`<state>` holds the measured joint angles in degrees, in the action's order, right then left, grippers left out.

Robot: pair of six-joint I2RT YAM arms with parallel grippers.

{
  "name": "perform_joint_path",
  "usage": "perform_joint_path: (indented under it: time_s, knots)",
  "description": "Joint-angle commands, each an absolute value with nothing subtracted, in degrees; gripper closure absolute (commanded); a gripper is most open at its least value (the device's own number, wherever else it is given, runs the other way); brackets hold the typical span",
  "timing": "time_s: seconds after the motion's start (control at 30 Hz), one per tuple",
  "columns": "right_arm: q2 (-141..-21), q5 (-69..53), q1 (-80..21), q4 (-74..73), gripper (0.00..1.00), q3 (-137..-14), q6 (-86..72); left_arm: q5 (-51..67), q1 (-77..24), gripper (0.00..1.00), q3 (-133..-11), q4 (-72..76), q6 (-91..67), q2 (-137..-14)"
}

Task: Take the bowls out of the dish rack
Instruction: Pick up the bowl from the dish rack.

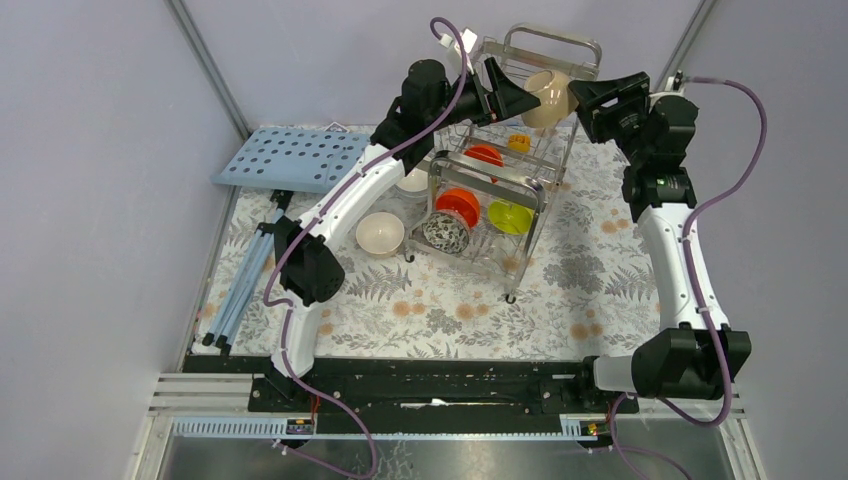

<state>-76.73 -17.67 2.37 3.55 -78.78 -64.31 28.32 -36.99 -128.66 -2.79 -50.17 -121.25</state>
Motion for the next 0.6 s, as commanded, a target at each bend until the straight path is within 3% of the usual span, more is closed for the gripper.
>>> perform_joint_path:
  time_s: [0.0, 0.2, 0.57]
  knots:
    - [-74.97, -25.92, 0.26, 11.14, 0.42, -78.35, -68.33, 29.0, -37.75, 0.18, -129.99, -0.36, -50.23, -122.14]
    - [-74.34, -27.01, 0.26, 12.69, 0.52, -77.28, -68.73, 28.96, -37.79, 0.18, -130.08, -0.2, -50.44, -122.31]
    - [-72.37, -28.87, 0.26, 15.38, 0.49, -75.14, -69.4, 28.92, -37.79, 0.19, -130.0, -0.18, -50.36, -122.23]
